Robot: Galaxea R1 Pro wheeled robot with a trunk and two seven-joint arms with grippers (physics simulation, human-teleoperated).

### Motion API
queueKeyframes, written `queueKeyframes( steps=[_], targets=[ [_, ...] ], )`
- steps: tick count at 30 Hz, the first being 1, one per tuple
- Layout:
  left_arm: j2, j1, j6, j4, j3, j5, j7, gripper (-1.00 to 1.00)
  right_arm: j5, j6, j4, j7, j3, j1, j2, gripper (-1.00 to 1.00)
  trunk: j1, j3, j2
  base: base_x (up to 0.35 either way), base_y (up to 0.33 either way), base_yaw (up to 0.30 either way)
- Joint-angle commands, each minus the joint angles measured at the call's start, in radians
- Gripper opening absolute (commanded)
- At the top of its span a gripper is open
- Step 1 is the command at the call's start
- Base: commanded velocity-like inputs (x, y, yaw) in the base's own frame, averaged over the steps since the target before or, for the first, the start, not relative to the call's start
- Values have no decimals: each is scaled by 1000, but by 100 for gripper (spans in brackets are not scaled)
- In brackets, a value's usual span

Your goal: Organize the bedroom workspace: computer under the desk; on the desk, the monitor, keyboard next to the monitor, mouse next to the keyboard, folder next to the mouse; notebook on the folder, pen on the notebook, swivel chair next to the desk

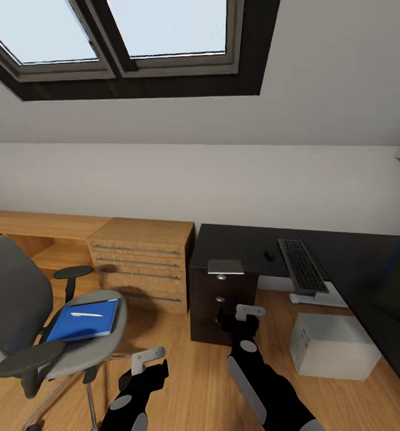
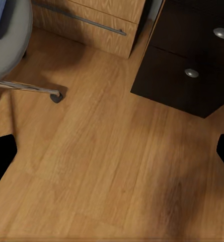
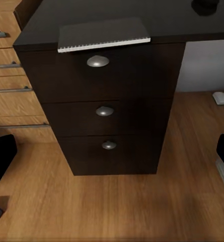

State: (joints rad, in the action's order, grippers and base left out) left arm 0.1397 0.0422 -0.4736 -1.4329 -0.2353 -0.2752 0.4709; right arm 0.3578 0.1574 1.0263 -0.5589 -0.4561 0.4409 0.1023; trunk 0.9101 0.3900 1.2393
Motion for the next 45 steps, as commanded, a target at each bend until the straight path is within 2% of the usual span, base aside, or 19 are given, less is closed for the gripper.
queueKeyframes(
  steps=[1,3,9,13,19,25,31,36,40,41,44,45],
  targets=[
    [0,1,-2,-1,-1,-11,10,100,4,5,2,-7,-3,1,-1,100,0,1,1,-31,0,0],
    [-1,1,-2,-1,-1,-11,9,100,4,5,1,-7,-3,1,-1,100,0,1,1,-7,0,0],
    [-2,1,-2,15,9,-14,8,100,4,6,-2,-6,-4,1,-1,100,-23,-18,-41,-2,0,0],
    [-4,1,0,70,17,-14,4,100,4,5,-25,-6,-9,1,0,100,-38,-30,-69,0,0,0],
    [-6,1,13,127,36,-12,1,100,6,-21,-98,-6,-15,1,4,100,-61,-49,-111,0,0,0],
    [-23,0,46,221,58,-11,-1,100,7,-103,-212,-6,-20,1,7,100,-84,-68,-153,0,0,0],
    [-52,1,57,335,65,-11,-1,100,8,-173,-352,-6,-24,-1,11,100,-107,-86,-195,0,0,0],
    [-59,1,60,410,67,-11,-1,100,9,-233,-448,-3,-26,-5,14,100,-127,-102,-230,0,0,0],
    [-62,1,75,477,66,-10,-1,100,6,-307,-574,9,-28,-7,24,100,-142,-115,-258,0,0,0],
    [-62,1,140,557,64,-10,-1,100,-12,-401,-709,40,-37,-8,29,100,-146,-118,-265,0,0,0],
    [-63,1,212,625,63,-10,-1,100,-30,-469,-795,67,-43,-9,31,100,-157,-127,-286,0,0,0],
    [-62,1,278,686,62,-9,-1,100,-42,-527,-876,93,-47,-11,33,100,-161,-130,-293,0,0,0]
  ],
)
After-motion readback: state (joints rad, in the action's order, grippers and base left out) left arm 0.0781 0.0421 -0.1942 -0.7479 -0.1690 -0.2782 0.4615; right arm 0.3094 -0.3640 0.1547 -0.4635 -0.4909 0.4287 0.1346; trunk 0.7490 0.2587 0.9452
